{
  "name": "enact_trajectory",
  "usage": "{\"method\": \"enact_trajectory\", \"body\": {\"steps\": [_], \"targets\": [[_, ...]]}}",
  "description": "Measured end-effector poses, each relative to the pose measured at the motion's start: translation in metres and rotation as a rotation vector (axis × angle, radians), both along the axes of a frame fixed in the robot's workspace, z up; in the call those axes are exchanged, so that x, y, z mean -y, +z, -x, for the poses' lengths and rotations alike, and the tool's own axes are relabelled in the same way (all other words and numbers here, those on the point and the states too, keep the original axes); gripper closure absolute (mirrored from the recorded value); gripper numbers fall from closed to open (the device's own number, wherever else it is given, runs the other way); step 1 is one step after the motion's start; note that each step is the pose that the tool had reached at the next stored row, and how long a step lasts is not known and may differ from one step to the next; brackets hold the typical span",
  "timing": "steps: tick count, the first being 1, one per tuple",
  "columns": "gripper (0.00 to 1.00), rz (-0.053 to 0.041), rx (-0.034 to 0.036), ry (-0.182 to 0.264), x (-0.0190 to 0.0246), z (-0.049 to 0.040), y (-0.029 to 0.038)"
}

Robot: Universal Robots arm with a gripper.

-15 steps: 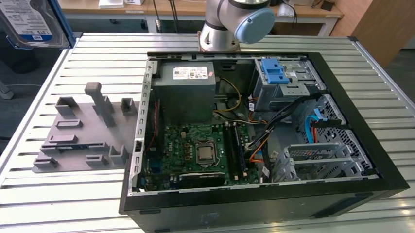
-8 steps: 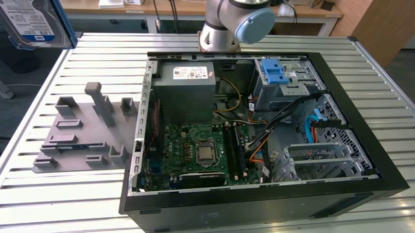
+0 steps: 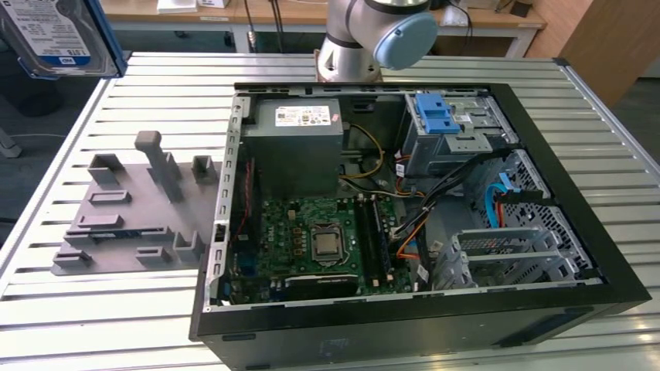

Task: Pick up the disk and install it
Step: 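Pick up the disk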

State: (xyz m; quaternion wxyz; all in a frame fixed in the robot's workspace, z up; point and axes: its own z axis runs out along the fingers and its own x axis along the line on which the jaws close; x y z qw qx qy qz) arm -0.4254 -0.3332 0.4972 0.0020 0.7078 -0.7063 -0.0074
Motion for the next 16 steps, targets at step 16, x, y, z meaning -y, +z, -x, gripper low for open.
{"method": "enact_trajectory", "body": {"steps": [16], "targets": [[0.64, 0.0000, 0.0000, 0.000, 0.0000, -0.0110, 0.0000]]}}
